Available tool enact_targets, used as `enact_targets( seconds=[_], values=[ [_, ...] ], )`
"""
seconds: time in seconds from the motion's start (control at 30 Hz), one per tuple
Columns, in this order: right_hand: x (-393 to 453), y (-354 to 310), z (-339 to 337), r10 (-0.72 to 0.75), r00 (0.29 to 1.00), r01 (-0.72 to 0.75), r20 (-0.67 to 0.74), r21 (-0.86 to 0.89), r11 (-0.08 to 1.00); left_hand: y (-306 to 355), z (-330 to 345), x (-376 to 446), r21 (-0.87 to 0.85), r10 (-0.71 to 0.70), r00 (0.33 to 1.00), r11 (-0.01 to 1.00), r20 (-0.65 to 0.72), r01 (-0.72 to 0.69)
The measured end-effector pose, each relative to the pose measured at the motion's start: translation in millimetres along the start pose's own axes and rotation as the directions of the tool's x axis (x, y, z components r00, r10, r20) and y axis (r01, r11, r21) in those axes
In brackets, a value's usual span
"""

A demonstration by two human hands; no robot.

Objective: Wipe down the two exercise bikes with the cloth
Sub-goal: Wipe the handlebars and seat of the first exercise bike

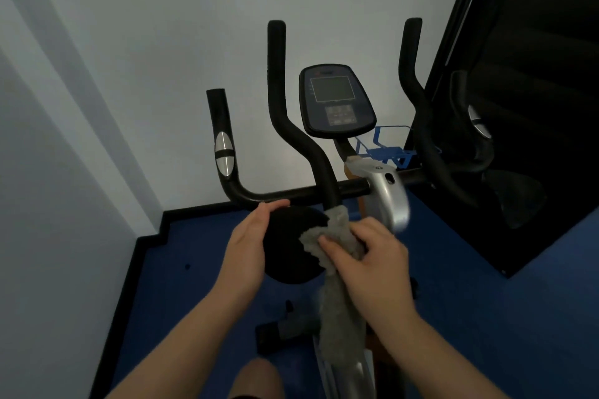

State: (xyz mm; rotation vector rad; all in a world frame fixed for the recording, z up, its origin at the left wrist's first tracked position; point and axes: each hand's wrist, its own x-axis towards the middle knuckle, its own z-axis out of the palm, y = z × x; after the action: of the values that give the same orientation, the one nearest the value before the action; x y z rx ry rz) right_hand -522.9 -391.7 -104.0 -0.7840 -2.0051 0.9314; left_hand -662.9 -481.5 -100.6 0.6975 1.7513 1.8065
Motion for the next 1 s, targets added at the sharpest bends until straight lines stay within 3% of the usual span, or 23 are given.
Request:
enact_targets(
  seconds=[0.1,0.27,0.37,0.5,0.6,0.8,0.9,1.0],
  values=[
    [-14,-4,4,-0.002,0.999,0.005,-0.05,0.045,0.999,0,6,-1,-0.033,-0.019,0.997,0.999,-0.072,0.016],
    [-16,-5,10,-0.303,0.95,0.273,-0.078,-0.265,0.925,1,9,-1,-0.052,-0.023,0.995,0.999,-0.093,0.018],
    [14,-22,17,-0.336,0.938,0.289,-0.081,-0.352,0.89,3,10,-3,-0.048,-0.002,0.997,0.999,-0.079,-0.002],
    [34,-32,34,-0.348,0.934,0.346,0.081,-0.452,0.822,5,8,-4,-0.054,-0.003,0.999,0.999,-0.039,0.001],
    [20,-11,25,-0.405,0.899,0.436,0.167,-0.412,0.8,0,3,-1,-0.068,-0.012,0.999,0.998,-0.039,0.009],
    [33,-1,1,-0.553,0.711,0.692,0.435,-0.295,0.658,-2,-9,10,-0.037,-0.038,0.998,0.998,0.058,0.041],
    [46,-13,18,-0.498,0.793,0.601,0.351,-0.312,0.736,-4,-9,15,-0.027,-0.019,0.998,0.999,0.063,0.021],
    [5,-2,32,-0.466,0.854,0.519,0.231,-0.304,0.799,-9,-6,17,-0.039,-0.006,0.999,0.999,0.043,0.008]
  ],
)
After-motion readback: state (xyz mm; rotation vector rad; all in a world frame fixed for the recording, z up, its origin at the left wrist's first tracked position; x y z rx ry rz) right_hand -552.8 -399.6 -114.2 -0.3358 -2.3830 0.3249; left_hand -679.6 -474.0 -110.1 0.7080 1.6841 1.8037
